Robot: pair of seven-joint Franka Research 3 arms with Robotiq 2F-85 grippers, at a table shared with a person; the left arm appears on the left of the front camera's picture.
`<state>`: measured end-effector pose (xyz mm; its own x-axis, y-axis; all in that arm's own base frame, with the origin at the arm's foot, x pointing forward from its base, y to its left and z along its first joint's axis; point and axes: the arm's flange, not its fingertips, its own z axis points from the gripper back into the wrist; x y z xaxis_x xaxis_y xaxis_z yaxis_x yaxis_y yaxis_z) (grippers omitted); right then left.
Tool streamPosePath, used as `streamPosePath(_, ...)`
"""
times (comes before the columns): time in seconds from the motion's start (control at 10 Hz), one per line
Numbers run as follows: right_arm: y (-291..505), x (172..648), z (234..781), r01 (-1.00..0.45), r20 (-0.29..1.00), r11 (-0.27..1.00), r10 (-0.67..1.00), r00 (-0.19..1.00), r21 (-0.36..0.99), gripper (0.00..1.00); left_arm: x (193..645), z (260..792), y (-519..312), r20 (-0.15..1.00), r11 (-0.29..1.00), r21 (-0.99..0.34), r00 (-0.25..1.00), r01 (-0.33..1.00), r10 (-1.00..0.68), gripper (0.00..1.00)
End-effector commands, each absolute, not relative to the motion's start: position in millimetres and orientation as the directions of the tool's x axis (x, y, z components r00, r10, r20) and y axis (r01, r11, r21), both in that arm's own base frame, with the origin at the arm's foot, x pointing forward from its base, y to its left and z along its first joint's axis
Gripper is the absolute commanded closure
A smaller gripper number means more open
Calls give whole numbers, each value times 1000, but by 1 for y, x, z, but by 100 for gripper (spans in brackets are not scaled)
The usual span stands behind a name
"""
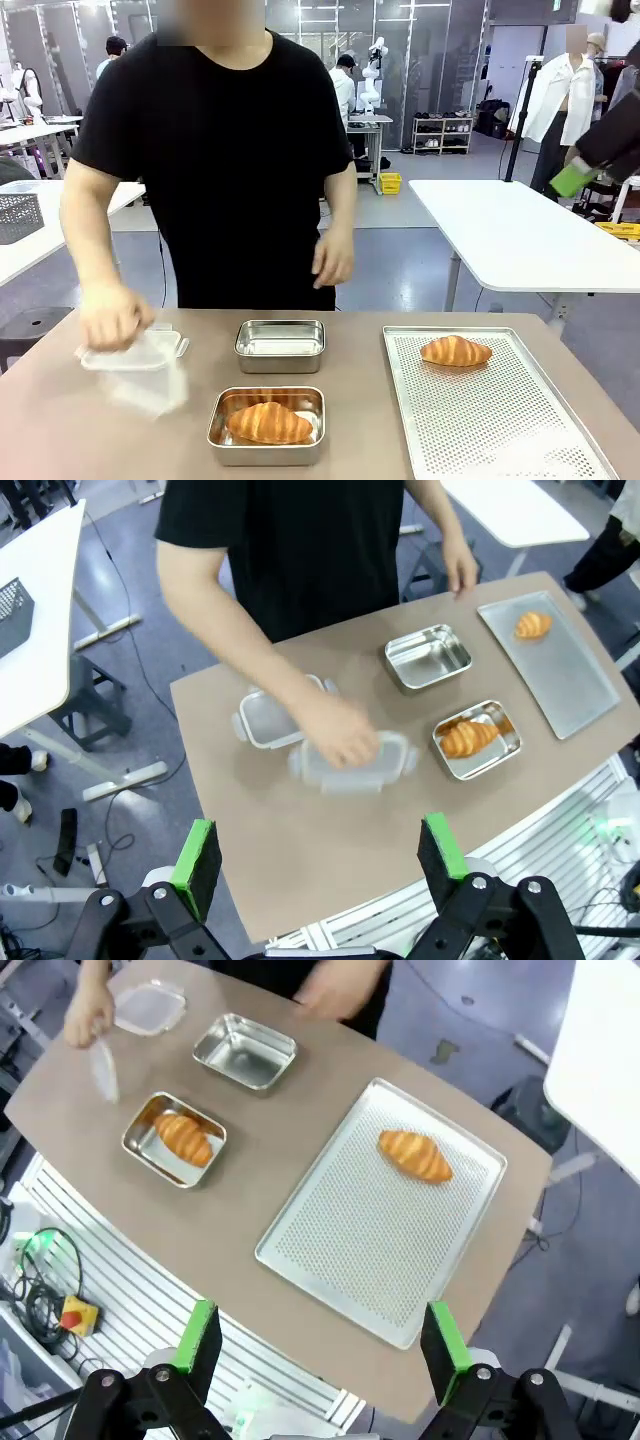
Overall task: Place the bread into the airtight container.
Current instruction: Pick up a Butter Roll and place it into an empty Airtight Container.
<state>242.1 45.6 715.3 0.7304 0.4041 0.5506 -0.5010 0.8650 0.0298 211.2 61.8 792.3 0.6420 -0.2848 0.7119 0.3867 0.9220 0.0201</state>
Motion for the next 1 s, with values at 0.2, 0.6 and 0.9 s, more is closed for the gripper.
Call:
streamPosePath(0.2,24,236,750,-409,534,909,311,786,72,0,212,795,61,712,922,24,641,387,-287,0)
streamPosePath(0.6,18,232,756,-433,563,899,327,759,61,0,212,795,61,712,922,24,641,387,-287,0)
streamPosePath(0.9,18,232,756,-433,563,899,327,759,61,0,212,795,61,712,922,24,641,387,-287,0)
